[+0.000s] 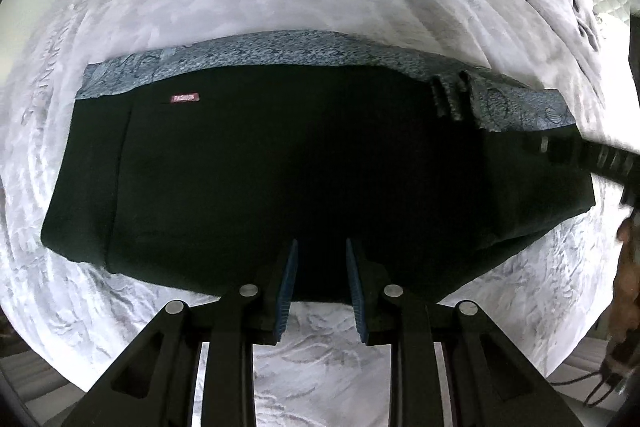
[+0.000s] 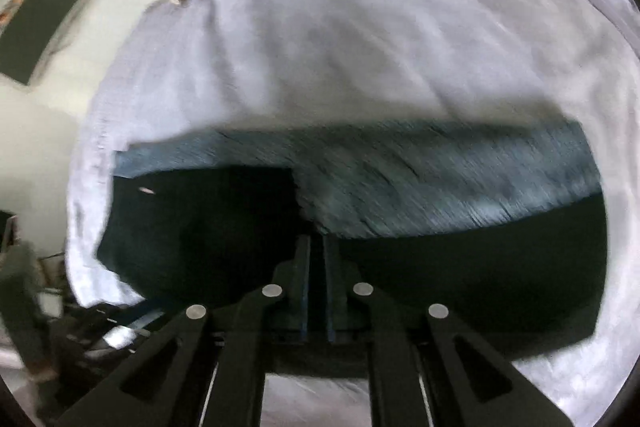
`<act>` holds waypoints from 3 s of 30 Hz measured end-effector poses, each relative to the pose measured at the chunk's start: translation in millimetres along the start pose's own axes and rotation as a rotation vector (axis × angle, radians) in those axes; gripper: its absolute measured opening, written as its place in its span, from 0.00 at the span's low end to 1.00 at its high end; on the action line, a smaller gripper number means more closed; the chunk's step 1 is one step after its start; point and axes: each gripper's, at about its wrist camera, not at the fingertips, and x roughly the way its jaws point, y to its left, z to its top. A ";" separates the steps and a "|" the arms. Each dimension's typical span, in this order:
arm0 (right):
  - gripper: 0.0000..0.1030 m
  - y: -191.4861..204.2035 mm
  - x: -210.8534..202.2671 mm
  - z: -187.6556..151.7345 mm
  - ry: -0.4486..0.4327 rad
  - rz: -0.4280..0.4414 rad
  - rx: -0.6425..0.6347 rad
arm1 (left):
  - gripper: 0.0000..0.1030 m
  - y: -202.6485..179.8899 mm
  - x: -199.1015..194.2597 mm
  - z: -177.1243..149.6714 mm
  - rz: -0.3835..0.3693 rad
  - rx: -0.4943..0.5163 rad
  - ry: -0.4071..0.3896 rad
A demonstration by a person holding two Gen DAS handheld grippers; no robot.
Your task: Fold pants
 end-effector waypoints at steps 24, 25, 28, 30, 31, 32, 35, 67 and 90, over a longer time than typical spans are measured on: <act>0.79 46.4 12.0 -66.6 0.150 -0.069 -0.097 | 0.93 59.5 -14.9 -45.7 0.041 -0.073 0.068; 0.80 49.9 13.1 -69.1 0.150 -0.076 -0.107 | 1.00 64.6 -17.0 -47.6 0.043 -0.084 0.059; 0.83 59.1 12.9 -73.8 0.132 -0.093 -0.142 | 1.00 77.4 -22.6 -51.9 0.038 -0.100 0.046; 0.84 63.9 12.5 -75.1 0.132 -0.094 -0.154 | 1.00 82.3 -22.3 -52.6 0.038 -0.112 0.049; 0.90 67.1 13.9 -75.1 0.141 -0.092 -0.158 | 1.00 85.3 -22.3 -54.6 0.038 -0.119 0.052; 0.91 70.0 15.1 -75.1 0.150 -0.089 -0.161 | 1.00 91.3 -22.1 -55.8 0.039 -0.132 0.056; 0.91 78.0 19.1 -74.2 0.168 -0.092 -0.175 | 1.00 112.6 -22.4 -57.9 0.035 -0.183 0.062; 0.91 105.2 74.1 -62.9 0.244 -0.069 -0.159 | 1.00 332.8 -40.5 -89.0 -0.426 -0.580 -0.047; 0.92 102.4 77.8 -56.7 0.233 -0.051 -0.172 | 1.00 259.4 -32.7 -48.9 -0.349 -0.540 -0.150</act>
